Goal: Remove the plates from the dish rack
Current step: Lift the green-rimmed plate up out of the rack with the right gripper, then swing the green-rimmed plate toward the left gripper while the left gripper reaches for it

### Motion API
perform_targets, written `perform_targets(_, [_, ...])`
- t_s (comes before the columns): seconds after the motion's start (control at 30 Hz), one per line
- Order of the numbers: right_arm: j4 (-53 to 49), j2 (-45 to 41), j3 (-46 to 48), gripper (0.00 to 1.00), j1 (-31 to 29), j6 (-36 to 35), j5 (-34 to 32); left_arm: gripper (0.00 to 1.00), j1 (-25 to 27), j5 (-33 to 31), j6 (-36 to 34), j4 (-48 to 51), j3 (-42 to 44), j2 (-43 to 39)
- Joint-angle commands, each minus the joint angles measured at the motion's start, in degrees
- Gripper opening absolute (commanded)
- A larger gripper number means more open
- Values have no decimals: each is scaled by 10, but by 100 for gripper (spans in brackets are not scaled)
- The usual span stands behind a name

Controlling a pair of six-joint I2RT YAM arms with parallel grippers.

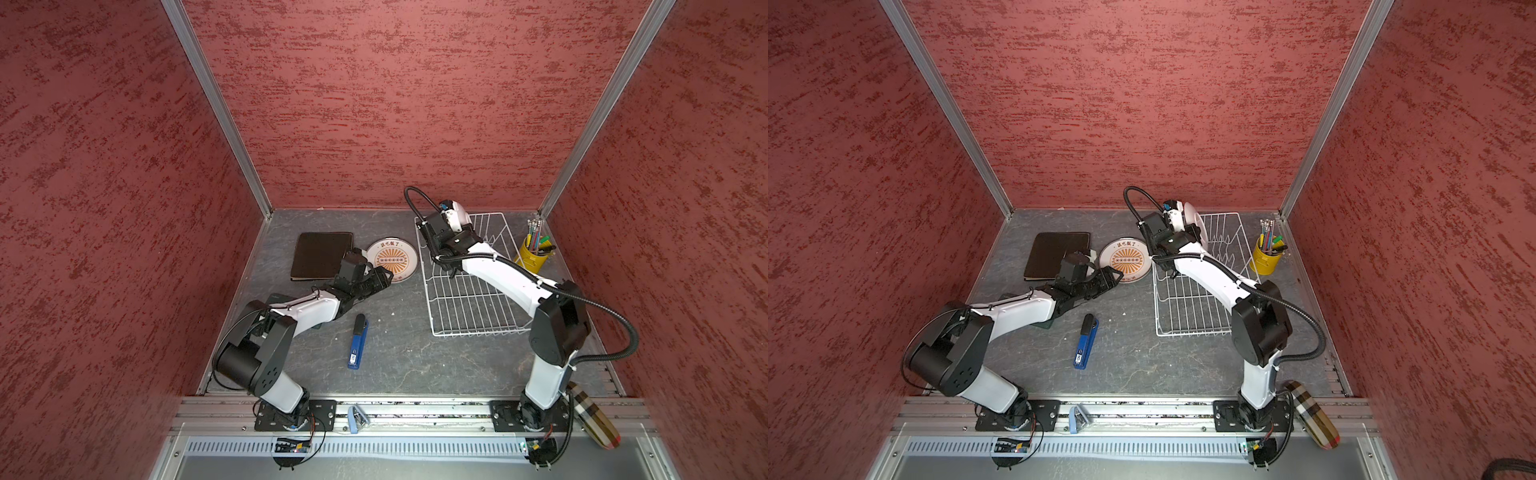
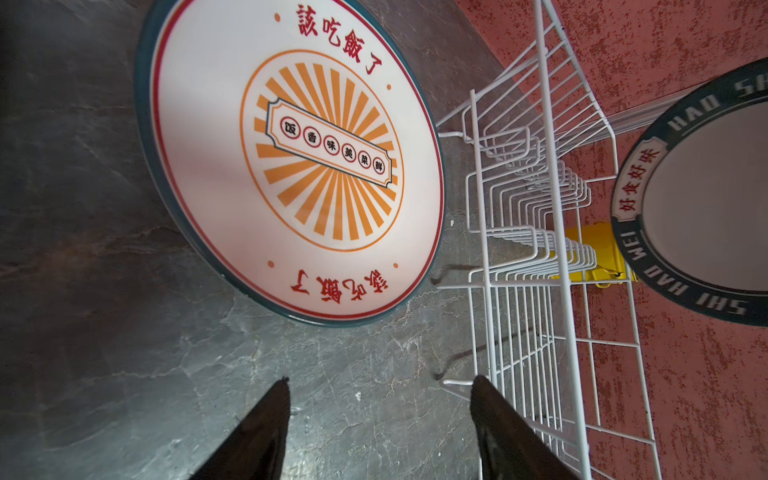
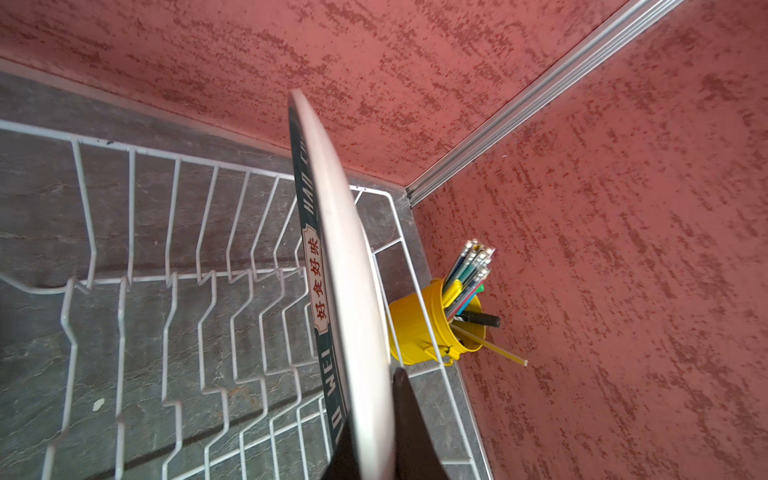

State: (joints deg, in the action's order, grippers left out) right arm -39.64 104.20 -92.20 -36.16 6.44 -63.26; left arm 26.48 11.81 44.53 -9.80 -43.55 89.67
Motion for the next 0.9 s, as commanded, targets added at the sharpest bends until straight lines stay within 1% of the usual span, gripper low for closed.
perform_targets(0.0, [32,-49,-25,0,-16,-18,-43,69,6,-1,-3,2,-11,-5])
perform_targets(0.13, [68,-90,-8,0,-30,-31,-34,69,6,8,7,-11,-7,-6])
perform_targets(0.23, [98,-126,16,0,-37,-25,-5,69,5,16,14,-22,-6,-5])
perform_targets(0.37, [176,-196,84,0,-38,-18,70,69,-8,63,42,-59,3,2])
perform_targets(0.4, [204,-222,109,0,-38,-15,99,70,-11,72,50,-70,8,3])
perform_targets(0.53, [334,-323,229,0,-38,3,211,69,-17,86,68,-92,15,-4])
perform_targets(0.6, [378,-358,272,0,-38,7,254,69,-20,96,77,-100,16,-9])
perform_targets(0.73, [394,-387,310,0,-38,33,303,70,-37,160,122,-158,21,-4])
perform_targets(0.8, [387,-385,315,0,-38,51,325,70,-41,178,142,-196,24,0])
perform_targets(0.87, [387,-383,323,0,-38,72,350,70,-42,185,153,-212,24,2])
